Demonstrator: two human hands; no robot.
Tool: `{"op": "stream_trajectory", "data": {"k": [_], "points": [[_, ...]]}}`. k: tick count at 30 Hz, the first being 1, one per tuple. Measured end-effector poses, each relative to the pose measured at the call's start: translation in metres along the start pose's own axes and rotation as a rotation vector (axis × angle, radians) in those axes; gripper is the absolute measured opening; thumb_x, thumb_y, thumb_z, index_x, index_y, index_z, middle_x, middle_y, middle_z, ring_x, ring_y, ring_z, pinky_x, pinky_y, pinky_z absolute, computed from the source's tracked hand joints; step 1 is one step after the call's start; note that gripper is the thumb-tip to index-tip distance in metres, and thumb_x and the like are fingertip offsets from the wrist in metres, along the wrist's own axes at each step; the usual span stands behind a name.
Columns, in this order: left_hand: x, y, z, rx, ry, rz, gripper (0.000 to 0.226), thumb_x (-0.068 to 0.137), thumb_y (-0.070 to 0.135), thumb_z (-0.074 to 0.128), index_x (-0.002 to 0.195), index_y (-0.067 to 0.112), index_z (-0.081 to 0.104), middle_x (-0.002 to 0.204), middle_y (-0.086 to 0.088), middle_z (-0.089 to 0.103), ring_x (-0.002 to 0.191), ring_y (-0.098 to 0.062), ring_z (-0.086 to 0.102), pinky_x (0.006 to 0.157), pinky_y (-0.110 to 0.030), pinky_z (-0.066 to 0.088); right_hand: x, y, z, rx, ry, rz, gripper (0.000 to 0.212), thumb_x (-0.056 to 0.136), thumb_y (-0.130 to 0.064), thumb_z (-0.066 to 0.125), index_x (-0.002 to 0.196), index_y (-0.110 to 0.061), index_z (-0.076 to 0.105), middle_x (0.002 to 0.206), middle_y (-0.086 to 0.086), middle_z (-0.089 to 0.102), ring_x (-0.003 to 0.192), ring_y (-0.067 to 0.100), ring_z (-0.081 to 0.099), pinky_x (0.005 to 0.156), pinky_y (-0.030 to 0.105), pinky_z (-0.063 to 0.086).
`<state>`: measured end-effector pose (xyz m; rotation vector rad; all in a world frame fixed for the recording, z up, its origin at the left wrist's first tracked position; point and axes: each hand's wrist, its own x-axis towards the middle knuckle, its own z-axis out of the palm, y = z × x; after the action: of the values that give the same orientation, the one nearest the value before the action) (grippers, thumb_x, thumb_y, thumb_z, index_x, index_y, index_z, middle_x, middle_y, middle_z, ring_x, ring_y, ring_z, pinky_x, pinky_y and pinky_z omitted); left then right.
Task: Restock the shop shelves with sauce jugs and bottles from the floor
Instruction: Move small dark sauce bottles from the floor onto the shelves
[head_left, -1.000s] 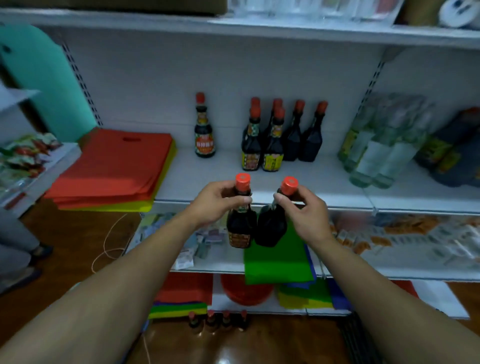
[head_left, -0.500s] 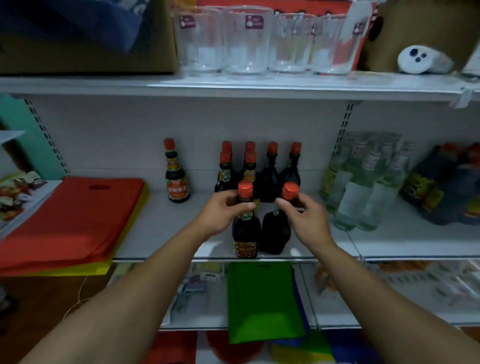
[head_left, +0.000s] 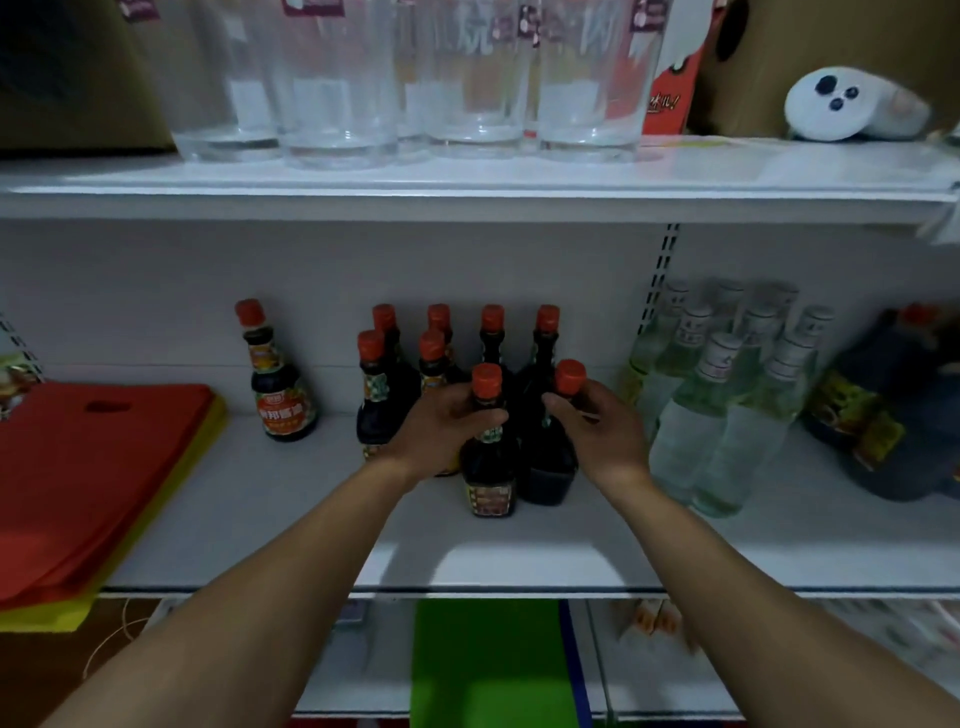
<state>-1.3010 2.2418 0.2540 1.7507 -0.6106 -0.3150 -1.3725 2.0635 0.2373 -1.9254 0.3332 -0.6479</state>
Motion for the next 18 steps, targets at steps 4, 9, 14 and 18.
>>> {"op": "stream_trajectory", "data": {"k": [4, 9, 14, 18], "points": [[0.007, 0.003, 0.006, -0.001, -0.042, 0.033, 0.013, 0.091, 0.005, 0.060, 0.103, 0.011, 0.063, 0.092, 0.012, 0.067, 0.081, 0.011, 0.064, 0.071, -0.007, 0.046, 0.010, 0.011, 0.002, -0.055, -0.029, 0.007, 0.023, 0.086, -0.041, 0.066, 0.103, -0.027, 0.067, 0.101, -0.004, 0.070, 0.097, 0.015, 0.064, 0.085, 0.035, 0.051], [0.007, -0.013, 0.005, 0.048, -0.053, 0.060, 0.033, 0.088, 0.009, 0.066, 0.118, 0.021, 0.059, 0.106, 0.016, 0.067, 0.098, 0.006, 0.063, 0.081, -0.012, 0.048, 0.006, 0.017, 0.004, -0.048, -0.041, -0.012, 0.027, 0.086, -0.028, 0.069, 0.111, -0.021, 0.063, 0.099, -0.008, 0.065, 0.094, 0.010, 0.060, 0.077, 0.022, 0.044], [-0.002, -0.041, 0.013, 0.143, 0.053, -0.037, 0.045, 0.082, 0.019, 0.074, 0.124, 0.026, 0.059, 0.122, 0.007, 0.063, 0.115, -0.011, 0.059, 0.101, -0.033, 0.046, -0.007, 0.028, 0.010, -0.049, -0.057, -0.008, 0.035, 0.087, -0.017, 0.068, 0.121, -0.020, 0.058, 0.108, -0.008, 0.063, 0.101, 0.011, 0.059, 0.080, 0.013, 0.043], [-0.015, -0.042, 0.020, 0.253, 0.188, -0.048, 0.056, 0.080, 0.031, 0.075, 0.132, 0.021, 0.055, 0.119, 0.011, 0.051, 0.108, -0.003, 0.050, 0.090, -0.015, 0.039, -0.016, 0.026, 0.011, -0.027, -0.055, 0.010, 0.040, 0.089, -0.014, 0.065, 0.123, -0.030, 0.052, 0.106, -0.019, 0.055, 0.099, -0.001, 0.051, 0.075, -0.006, 0.034]]}}
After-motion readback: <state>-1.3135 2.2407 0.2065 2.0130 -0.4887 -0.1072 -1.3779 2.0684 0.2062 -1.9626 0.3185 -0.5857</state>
